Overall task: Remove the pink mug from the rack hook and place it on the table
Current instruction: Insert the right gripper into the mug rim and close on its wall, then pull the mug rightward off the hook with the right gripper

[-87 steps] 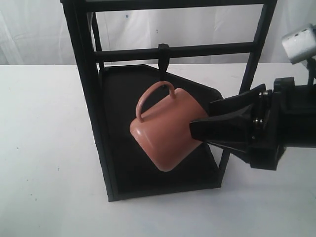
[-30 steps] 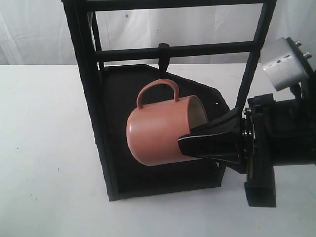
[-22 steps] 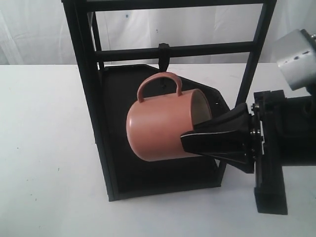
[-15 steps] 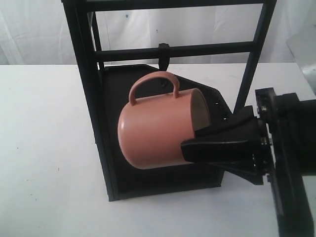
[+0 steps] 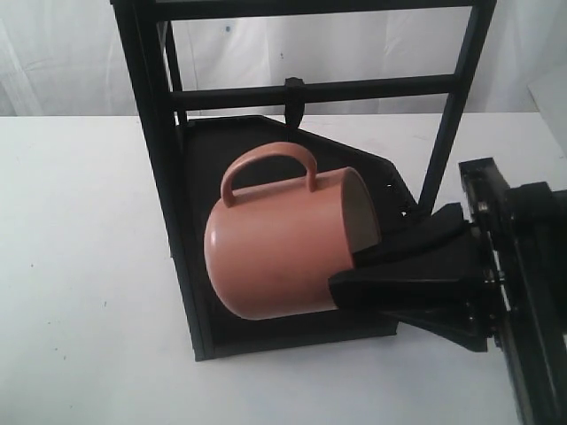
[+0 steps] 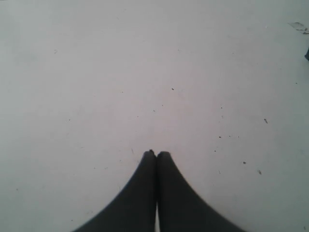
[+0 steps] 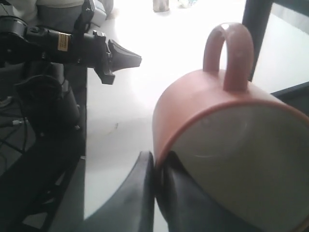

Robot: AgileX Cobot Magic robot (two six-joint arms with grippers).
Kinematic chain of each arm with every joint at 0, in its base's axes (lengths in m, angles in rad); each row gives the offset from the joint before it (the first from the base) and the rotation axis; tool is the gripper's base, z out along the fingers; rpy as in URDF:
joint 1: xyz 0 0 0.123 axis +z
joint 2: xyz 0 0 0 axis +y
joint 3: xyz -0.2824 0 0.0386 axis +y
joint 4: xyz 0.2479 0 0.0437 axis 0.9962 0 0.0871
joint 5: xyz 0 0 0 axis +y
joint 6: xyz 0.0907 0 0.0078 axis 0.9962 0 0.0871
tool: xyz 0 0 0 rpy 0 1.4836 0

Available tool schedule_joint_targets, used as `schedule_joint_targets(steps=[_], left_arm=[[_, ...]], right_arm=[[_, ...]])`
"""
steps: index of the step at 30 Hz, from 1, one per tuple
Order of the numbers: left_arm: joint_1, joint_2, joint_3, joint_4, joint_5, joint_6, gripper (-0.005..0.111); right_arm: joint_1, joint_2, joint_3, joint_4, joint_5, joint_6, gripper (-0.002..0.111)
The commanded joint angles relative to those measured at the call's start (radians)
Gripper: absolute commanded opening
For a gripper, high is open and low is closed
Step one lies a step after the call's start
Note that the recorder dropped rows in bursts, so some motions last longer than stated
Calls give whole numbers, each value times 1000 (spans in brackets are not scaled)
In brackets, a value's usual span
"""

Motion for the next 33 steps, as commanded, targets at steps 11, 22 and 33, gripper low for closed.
schedule_joint_targets(steps=[11,22,33], left_arm=[[-5,-4,3,-3,0,4,0],[-5,-4,3,-3,0,4,0],[-5,-4,3,-3,0,4,0]], right_arm=[[0,-249,111,-179,-363,102,0],[0,-262,61,-420,-192,584,0],[0,-262,-306,-647,0,1017,0]])
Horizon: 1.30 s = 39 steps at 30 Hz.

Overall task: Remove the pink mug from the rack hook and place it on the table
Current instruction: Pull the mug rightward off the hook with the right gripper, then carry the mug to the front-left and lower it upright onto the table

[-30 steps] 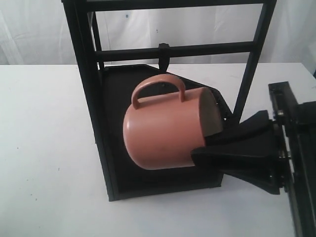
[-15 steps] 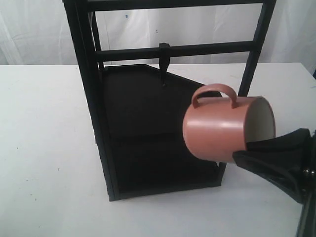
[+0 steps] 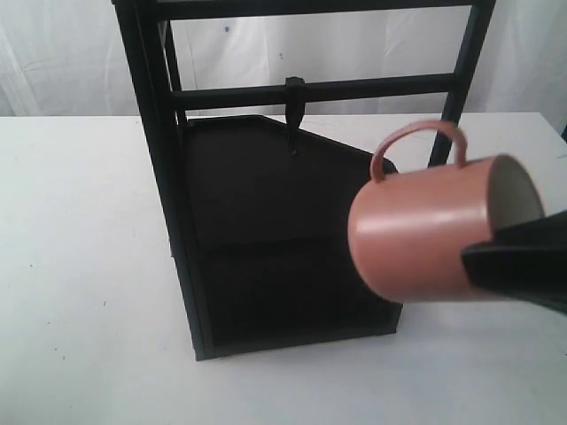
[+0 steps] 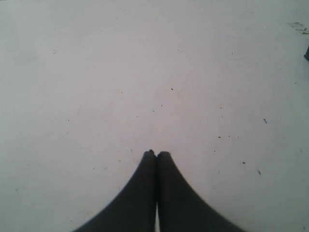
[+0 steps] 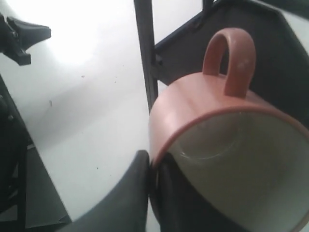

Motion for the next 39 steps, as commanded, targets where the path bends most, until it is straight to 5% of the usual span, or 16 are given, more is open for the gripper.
schedule_joint_targets(steps=[1,16,22,31,39], left_arm=[[-5,-4,3,-3,0,4,0],[-5,-4,3,-3,0,4,0],[-5,-4,3,-3,0,4,0],[-5,-4,3,-3,0,4,0],[-5,-4,3,-3,0,4,0]], right_arm=[[0,-4,-155,-101,68,165,0],[57,241,-259,-135,157,385,0],[222,336,-257,-142,157,411,0],[590,502,-257,-420,143,608,0],[777,736,-311,-454,3,609,0]])
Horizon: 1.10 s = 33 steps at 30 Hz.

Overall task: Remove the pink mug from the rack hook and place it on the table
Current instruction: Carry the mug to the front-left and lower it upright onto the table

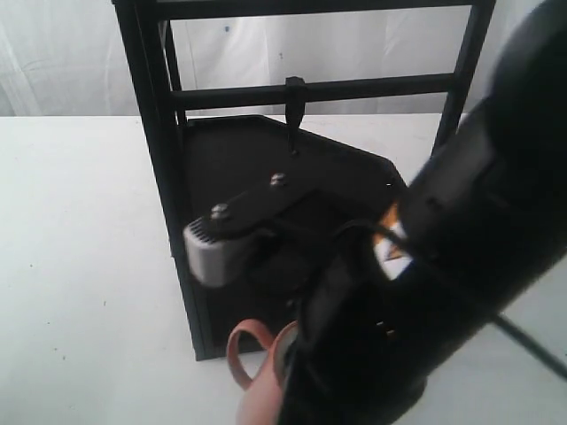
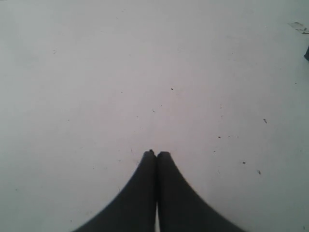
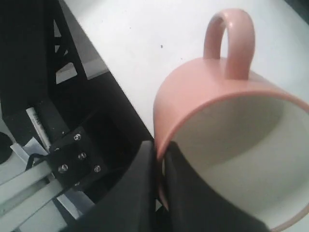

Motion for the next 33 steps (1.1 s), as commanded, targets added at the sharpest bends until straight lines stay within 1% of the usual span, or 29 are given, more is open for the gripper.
schedule_joint_targets(steps=[1,4,9,14,21,24,26,28,33], left_arm=[[-5,-4,3,-3,0,4,0],[-5,-4,3,-3,0,4,0],[-5,-4,3,-3,0,4,0],[-5,-4,3,-3,0,4,0],[-5,-4,3,-3,0,4,0],[-5,-4,3,-3,0,4,0],[-5,-4,3,-3,0,4,0],[-5,-4,3,-3,0,4,0],[-5,-4,3,-3,0,4,0]], right_arm=[[81,135,-62,-45,-80,5,0],[110,218,-113,-53,-115,5,0],[154,322,-186,-39,-252,5,0],[155,415,-223,-50,-231,5,0],[155,444,-223,-89,-406,57,0],[155,456,-223,-180,-462,139,0],[148,464,-223,-231,-470,228,0],[137,472,-223,-224,-463,276,0],[135,477,-223,-199,-478,274,0]])
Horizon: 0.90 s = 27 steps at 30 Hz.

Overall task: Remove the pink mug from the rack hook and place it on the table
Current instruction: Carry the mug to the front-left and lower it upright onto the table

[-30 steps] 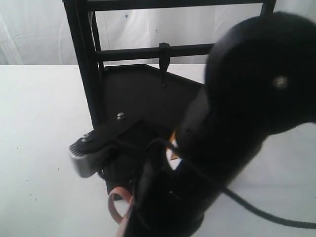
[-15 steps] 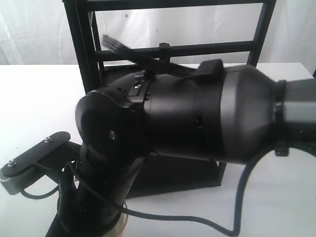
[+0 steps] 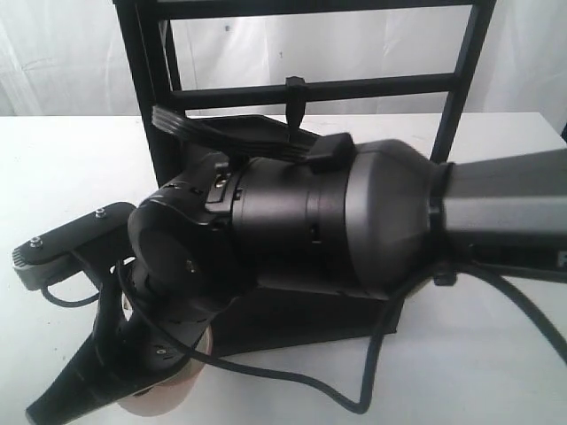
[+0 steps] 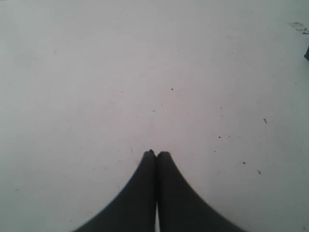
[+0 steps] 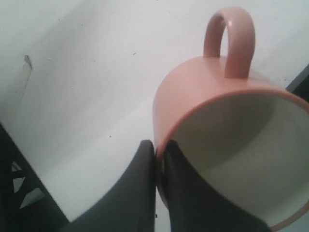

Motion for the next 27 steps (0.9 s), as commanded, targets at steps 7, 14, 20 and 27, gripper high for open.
schedule_joint_targets(steps=[7,14,20,27], left_arm=[[-5,-4,3,-3,0,4,0],[-5,-4,3,-3,0,4,0],[-5,-4,3,-3,0,4,0],[-5,-4,3,-3,0,4,0]], right_arm=[[-8,15,-5,2,-54,14,0],[-8,55,-5,-2,-49,14,1],[-8,57,-5,-2,-74,14,15],[-8,59,-5,-2,-84,14,23]])
